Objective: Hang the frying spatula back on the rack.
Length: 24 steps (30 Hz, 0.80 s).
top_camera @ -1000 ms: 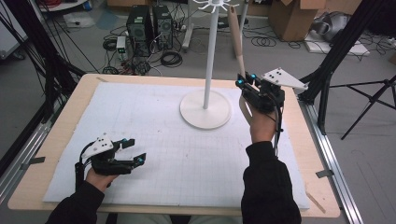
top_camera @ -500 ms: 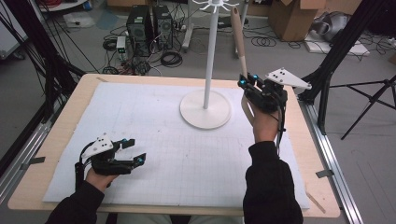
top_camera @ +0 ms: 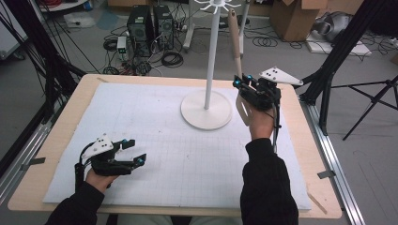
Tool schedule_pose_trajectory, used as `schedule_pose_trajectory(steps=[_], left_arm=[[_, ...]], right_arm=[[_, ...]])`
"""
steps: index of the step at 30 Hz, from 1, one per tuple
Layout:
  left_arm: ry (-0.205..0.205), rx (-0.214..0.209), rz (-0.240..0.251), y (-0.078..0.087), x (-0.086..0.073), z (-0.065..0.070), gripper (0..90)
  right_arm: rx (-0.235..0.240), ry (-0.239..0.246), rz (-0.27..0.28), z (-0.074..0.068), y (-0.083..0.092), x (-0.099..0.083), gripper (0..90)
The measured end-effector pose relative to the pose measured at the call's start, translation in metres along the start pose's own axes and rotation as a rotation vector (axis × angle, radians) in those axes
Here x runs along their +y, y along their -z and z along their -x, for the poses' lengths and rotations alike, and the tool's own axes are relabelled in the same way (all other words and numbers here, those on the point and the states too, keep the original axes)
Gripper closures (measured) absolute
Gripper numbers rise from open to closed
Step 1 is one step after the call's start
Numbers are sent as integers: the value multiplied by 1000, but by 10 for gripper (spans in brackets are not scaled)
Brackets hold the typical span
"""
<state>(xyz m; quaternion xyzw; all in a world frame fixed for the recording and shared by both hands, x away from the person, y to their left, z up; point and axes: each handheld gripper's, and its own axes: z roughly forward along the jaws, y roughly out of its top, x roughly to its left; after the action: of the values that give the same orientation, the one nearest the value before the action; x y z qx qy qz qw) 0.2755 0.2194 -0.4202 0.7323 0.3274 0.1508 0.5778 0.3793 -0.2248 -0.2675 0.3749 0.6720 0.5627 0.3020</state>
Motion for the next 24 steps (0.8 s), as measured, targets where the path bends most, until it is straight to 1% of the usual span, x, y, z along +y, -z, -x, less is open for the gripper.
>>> schedule_pose_trajectory(steps=[2, 9, 14, 17, 22, 24], left_arm=[[3, 2, 2, 0, 0, 0, 232], [0, 3, 1, 1, 0, -1, 232], [2, -2, -4, 0, 0, -1, 233], [5, 0, -3, 0, -1, -2, 233], [6, -1, -4, 0, -1, -2, 233], [7, 0, -4, 0, -1, -2, 232]], right_arm=[[0, 4, -6, -1, -4, -1, 755], [7, 11, -2, 0, -16, -4, 754], [0, 6, 3, 1, -22, -5, 750], [-1, -1, 5, 2, -23, -6, 747], [-1, 9, 2, 1, -23, -6, 741], [-4, 3, 8, 1, -21, -5, 703]])
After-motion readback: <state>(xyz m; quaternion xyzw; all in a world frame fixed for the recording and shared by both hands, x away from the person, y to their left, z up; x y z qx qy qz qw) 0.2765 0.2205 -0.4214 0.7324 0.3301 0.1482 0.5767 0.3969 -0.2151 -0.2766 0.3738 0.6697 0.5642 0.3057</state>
